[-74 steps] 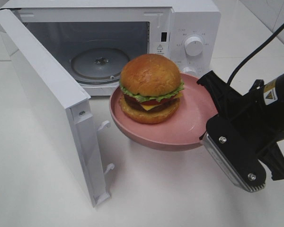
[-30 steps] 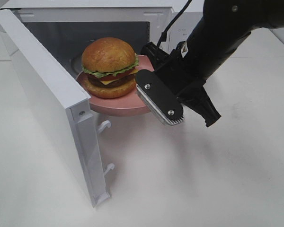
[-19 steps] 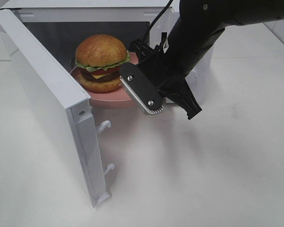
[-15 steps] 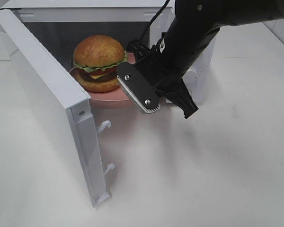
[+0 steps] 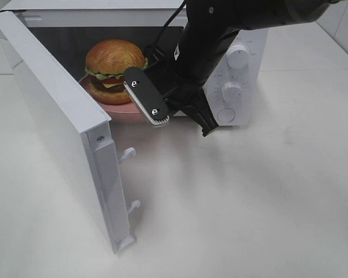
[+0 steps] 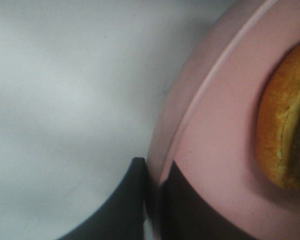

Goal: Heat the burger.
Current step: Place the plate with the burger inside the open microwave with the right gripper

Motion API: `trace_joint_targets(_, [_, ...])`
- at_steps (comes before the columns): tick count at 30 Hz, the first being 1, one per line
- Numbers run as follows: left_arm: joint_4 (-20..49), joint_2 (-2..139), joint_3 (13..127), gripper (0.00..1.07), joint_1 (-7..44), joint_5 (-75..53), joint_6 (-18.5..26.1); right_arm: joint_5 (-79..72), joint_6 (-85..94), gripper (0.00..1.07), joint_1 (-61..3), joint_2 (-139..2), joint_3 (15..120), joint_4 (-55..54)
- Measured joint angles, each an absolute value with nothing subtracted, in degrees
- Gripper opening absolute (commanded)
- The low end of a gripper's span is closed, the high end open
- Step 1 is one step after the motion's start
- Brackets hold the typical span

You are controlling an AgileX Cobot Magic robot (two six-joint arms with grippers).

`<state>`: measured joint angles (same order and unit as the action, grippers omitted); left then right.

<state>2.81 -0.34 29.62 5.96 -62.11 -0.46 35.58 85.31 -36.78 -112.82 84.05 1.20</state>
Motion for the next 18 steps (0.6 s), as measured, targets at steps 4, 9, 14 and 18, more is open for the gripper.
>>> trace_joint_targets(4, [2.81,-0.34,29.62,0.98,5.96,-62.11,-0.46,35.92,82.56,0.0,-36.9,-115.11,87.49,2.75])
trace_joint_targets(9, [2.81,-0.34,29.62,0.98,5.96,-62.11,-0.46,35.98,80.1,0.0,-36.9,-117.63,91.44,4.3])
trace_joint_targets(14, [2.81,-0.34,29.62,0.98,5.96,-62.11,-0.46,36.21,76.49,0.0,-36.9,-120.38,95.74,5.67])
trace_joint_targets(18, [2.81,-0.34,29.62,0.98,5.96,-62.11,-0.46,36.33,75.06,0.0,-36.9,-123.01,99.81,7.16])
